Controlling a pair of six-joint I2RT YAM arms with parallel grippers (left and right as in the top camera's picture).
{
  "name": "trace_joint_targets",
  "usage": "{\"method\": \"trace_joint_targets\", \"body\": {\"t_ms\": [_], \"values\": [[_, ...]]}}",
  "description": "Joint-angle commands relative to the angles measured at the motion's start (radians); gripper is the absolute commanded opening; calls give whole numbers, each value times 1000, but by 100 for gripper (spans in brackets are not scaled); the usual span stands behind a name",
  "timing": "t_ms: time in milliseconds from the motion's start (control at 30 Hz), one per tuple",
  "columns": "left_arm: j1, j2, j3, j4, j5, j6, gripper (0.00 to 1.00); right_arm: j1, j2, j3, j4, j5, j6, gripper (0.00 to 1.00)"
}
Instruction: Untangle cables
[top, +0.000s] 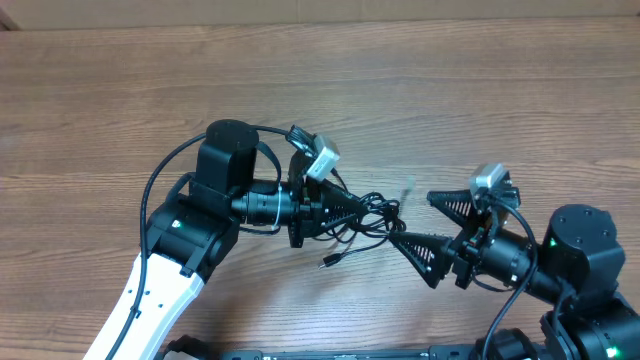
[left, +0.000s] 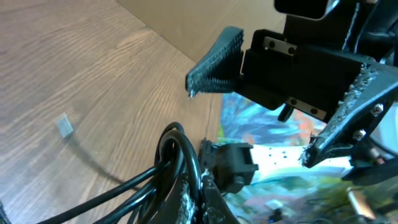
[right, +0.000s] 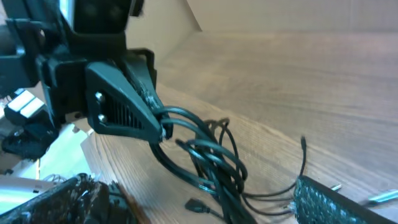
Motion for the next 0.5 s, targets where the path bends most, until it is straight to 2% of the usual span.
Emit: {"method": "trace_joint_targets", "body": {"t_ms": [0,167,333,467], "values": [[3,1,9,4,10,126,4,2,-5,21,-36,25,-6,100],[3,1,9,4,31,207,4,2,-5,21,-104,25,-89,100],[3,1,9,6,191,373,4,3,-5,21,-161,24,-163,100],[3,1,9,22,220,398,4,3,-5,21,-192,20,-199,100]]}}
